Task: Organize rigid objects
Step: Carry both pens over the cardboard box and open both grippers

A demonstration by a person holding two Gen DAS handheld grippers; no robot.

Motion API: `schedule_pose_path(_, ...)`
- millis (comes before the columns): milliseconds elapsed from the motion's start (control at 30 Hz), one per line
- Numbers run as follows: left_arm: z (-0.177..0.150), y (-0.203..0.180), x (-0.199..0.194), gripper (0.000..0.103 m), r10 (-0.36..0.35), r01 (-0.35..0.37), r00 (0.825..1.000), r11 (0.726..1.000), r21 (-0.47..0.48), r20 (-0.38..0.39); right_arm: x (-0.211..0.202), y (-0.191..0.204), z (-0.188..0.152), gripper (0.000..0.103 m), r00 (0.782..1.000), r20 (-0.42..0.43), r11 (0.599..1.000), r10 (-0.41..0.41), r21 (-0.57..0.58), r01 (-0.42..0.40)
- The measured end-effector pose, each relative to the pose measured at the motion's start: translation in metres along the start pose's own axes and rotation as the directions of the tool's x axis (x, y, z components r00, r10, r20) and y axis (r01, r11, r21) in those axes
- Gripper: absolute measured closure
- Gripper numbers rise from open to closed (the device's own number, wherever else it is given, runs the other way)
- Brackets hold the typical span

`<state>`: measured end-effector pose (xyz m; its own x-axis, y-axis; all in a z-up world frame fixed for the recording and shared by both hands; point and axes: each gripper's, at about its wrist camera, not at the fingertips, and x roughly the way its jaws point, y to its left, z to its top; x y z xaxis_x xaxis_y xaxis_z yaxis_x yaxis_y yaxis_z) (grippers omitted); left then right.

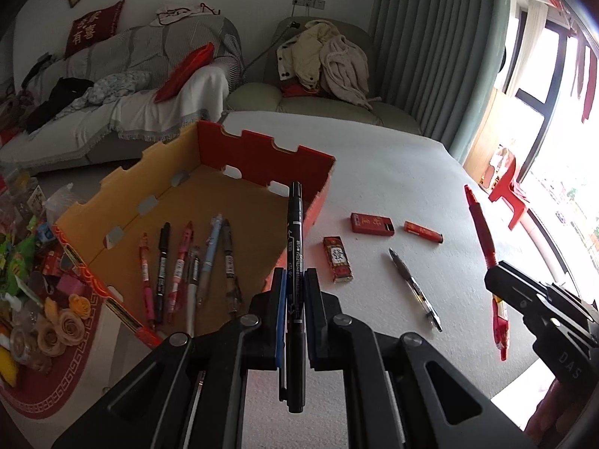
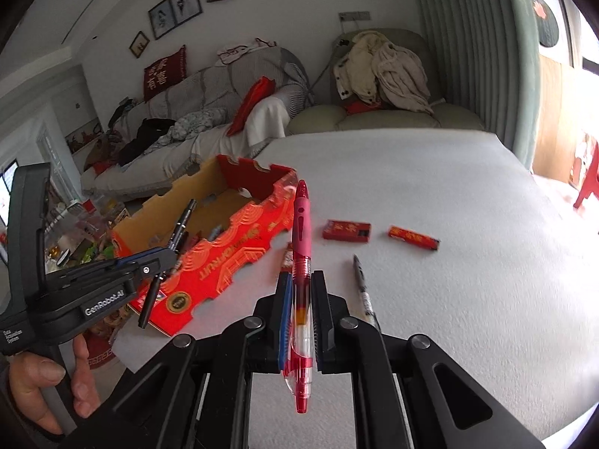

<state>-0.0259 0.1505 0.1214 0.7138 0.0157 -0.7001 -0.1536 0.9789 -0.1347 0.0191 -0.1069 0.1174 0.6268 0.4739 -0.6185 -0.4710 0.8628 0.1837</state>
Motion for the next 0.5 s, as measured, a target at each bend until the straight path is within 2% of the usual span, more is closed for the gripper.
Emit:
schedule_pose_path(267, 0.012, 0.025, -0.017, 0.094, 0.051, -0.05, 0.997, 0.998, -0.033, 0.052, 0.001, 0.038, 0.024, 0.092, 0.997, 0.059, 0.996, 0.057, -0.079, -0.052)
schedule_pose_path(500, 0.016, 0.048, -0.016, 0.094, 0.087, -0.084, 0.995, 0.994, -0.067, 0.049, 0.01, 0.066, 0.033, 0.092, 0.992, 0.068, 0.989, 0.106, -0.114, -0.098)
